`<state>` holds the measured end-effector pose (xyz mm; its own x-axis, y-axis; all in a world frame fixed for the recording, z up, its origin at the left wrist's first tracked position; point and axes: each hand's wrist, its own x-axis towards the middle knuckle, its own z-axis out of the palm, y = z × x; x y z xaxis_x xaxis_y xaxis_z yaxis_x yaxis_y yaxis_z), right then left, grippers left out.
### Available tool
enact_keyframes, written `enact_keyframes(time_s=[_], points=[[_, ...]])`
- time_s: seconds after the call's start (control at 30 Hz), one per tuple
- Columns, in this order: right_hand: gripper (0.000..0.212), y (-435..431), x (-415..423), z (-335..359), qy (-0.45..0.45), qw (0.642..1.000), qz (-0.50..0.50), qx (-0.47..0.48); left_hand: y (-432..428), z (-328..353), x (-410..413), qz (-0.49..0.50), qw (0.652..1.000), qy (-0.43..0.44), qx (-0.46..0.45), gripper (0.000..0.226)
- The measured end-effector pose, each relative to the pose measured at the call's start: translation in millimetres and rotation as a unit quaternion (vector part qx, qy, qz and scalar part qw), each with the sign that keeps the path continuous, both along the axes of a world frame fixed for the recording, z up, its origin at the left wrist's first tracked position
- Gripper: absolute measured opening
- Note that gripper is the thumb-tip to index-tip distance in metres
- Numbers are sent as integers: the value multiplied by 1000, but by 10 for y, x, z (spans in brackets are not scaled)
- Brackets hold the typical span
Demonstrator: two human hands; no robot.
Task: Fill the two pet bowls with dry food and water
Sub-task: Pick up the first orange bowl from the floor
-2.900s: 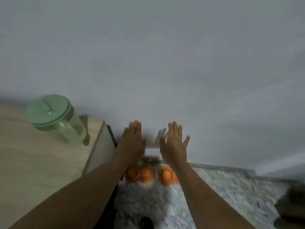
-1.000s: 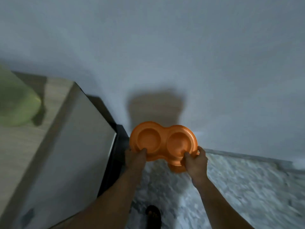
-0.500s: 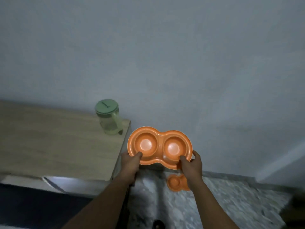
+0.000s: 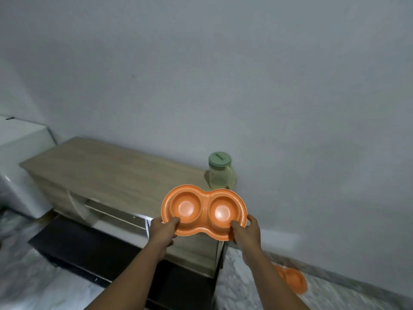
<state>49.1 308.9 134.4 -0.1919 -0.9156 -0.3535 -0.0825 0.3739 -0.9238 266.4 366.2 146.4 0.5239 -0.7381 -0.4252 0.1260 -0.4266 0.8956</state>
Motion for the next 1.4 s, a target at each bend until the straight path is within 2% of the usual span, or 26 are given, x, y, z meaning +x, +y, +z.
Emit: enact_keyframes(time_s=[0.07, 0.23, 0.3, 0.5, 0.63, 0.83, 0.9, 1.0, 1.07, 1.13, 1.23, 1.33, 1.4], points=[[59, -86, 247, -45, -1, 1000, 6, 9, -31, -35, 234, 3, 1000, -6, 13, 32], [73, -465, 927, -390, 10, 999, 22, 28, -324, -214, 857, 35, 999, -20, 34, 36], [68, -650, 1172, -484, -3, 999, 17, 40, -528, -278, 1081, 40, 998, -29, 47, 38], [59, -1241, 1667, -667, 6, 997, -13, 80, -1252, -416, 1588, 31, 993, -79, 80, 18], [65, -1485, 1832, -774, 38, 995, -6, 92, -1549, -617, 1780, 22, 991, -75, 108, 29], [61, -1626, 2004, -909, 57, 991, -6, 122, -1844, -850, 2005, -20, 989, -18, 146, 66], [61, -1654, 2065, -923, 60, 990, -16, 130, -1952, -968, 2117, -31, 987, -46, 153, 82], [62, -1672, 2182, -968, 77, 988, -25, 131, -2102, -1140, 2330, -50, 981, -97, 158, 88], [71, -1660, 2268, -1020, 100, 986, -28, 130, -2136, -1019, 2392, -69, 980, -106, 156, 82], [79, -1675, 2350, -1080, 124, 983, -33, 131, -2195, -1041, 2521, -105, 976, -108, 159, 68], [89, -1720, 2525, -1140, 154, 977, -59, 139, -2288, -1062, 2734, -159, 969, -100, 158, 67], [86, -1710, 2694, -1188, 176, 970, -76, 152, -2315, -1016, 2924, -205, 961, -99, 158, 36], [81, -1677, 2787, -1210, 183, 967, -77, 161, -2304, -1047, 3040, -219, 957, -116, 148, 25]])
